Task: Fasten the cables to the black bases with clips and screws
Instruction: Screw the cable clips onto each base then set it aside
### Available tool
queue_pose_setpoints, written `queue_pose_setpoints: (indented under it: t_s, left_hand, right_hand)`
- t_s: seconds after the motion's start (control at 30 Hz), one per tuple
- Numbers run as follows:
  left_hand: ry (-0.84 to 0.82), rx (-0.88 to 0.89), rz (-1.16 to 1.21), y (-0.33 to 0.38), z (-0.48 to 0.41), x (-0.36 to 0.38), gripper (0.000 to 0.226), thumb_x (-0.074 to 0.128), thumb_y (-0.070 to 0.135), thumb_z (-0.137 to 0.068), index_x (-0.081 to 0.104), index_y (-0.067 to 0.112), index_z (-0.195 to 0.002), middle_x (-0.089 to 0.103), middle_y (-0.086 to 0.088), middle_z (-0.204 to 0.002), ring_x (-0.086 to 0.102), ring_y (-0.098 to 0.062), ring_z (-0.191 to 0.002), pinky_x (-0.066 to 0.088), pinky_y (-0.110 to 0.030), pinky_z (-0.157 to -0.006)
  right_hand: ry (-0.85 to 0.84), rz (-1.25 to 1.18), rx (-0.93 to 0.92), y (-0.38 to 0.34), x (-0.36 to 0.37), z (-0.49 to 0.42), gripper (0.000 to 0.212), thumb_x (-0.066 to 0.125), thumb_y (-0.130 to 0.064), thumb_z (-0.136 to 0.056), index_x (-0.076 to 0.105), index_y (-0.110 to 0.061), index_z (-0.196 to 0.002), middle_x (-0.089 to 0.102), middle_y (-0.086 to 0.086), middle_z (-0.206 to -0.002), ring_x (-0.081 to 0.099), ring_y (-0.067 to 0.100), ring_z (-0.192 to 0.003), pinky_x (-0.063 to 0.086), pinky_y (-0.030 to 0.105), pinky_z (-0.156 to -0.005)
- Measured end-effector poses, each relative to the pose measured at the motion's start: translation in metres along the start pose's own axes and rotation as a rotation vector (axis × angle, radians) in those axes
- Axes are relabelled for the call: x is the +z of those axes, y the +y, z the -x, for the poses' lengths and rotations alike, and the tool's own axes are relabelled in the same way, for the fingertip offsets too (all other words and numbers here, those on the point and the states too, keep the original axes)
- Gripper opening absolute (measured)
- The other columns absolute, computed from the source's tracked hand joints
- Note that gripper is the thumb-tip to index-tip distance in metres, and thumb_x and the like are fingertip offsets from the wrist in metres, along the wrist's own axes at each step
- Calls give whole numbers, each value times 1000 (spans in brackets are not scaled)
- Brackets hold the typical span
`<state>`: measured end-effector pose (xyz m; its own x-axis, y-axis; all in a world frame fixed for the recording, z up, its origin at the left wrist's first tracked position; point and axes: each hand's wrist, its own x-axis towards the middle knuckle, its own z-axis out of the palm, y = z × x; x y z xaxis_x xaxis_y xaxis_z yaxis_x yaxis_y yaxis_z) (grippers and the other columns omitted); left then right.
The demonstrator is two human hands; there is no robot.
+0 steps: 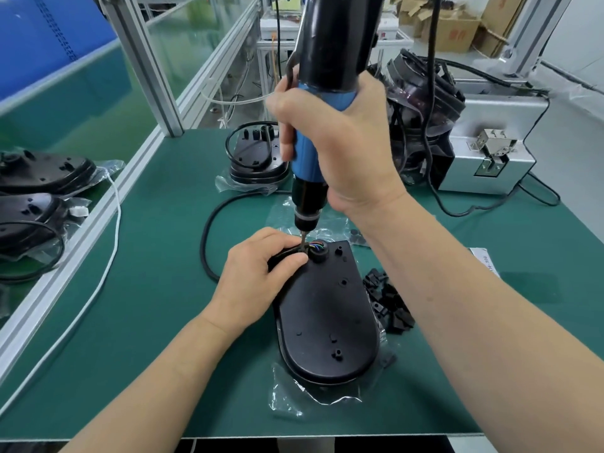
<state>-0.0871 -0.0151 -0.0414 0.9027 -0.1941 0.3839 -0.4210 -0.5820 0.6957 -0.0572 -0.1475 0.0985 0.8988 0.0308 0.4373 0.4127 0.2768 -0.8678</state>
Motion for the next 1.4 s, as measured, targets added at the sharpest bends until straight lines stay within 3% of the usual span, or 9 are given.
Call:
queue_pose_setpoints:
  t_s: [0.57,0.77,1.17,1.4]
  left_hand:
    - [-24,38,-43,1,-4,-2,15,74,22,-84,73,11,-95,61,16,-86,58,1,-82,39,-8,-80]
    - [-26,57,-75,-1,-3,-1,19,74,25,-84,72,9,-95,59,17,-85,55,5,-79,39,-6,-77]
    - [-57,73,-76,-1,-5,-4,27,71,30,-83,73,10,-102,64,10,-93,59,-2,-88,40,-6,-85]
    - [-55,52,-46,0,-1,-3,25,73,19,-85,73,12,-109,62,18,-101,58,6,-97,37,-5,-89]
  right_hand:
    - [-101,118,43,4,6,0,6,61,16,-82,55,18,-81,50,15,-57,46,23,-46,42,34,-50]
    - [-126,195,55,6,12,-3,10,64,11,-81,57,5,-78,52,13,-56,48,24,-45,43,32,-50]
    - [-97,117,23,8,3,-1,15,59,12,-80,53,2,-71,49,14,-57,44,22,-44,41,32,-50]
    - [-99,53,17,8,-7,3,5,62,3,-77,58,4,-79,50,12,-60,45,22,-50,43,34,-53]
